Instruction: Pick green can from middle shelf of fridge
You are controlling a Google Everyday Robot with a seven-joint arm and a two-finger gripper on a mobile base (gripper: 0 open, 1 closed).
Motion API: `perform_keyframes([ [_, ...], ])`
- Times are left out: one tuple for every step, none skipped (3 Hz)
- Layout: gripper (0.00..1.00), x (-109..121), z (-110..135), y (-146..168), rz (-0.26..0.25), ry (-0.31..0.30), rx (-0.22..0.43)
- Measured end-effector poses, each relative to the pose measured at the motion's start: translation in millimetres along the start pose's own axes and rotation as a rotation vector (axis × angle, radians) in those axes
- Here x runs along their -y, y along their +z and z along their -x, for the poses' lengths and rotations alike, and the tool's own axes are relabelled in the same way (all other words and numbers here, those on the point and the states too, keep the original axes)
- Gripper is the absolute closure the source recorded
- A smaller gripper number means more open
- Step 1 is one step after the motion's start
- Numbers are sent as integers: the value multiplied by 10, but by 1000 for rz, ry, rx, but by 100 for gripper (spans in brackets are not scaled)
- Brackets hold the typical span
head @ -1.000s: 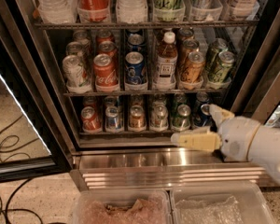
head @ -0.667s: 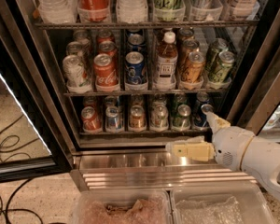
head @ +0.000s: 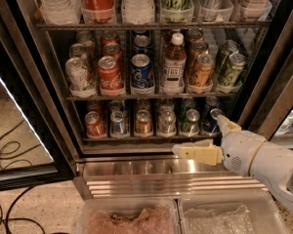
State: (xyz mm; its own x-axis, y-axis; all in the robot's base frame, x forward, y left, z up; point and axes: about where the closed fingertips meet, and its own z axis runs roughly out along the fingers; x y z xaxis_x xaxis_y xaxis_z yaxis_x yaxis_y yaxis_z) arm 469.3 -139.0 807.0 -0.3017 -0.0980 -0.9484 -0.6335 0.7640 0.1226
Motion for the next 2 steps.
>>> perform_keyframes([
  [0, 243, -143, -34, -126, 108, 104],
  [0, 456, -190, -166, -204, 183, 178],
])
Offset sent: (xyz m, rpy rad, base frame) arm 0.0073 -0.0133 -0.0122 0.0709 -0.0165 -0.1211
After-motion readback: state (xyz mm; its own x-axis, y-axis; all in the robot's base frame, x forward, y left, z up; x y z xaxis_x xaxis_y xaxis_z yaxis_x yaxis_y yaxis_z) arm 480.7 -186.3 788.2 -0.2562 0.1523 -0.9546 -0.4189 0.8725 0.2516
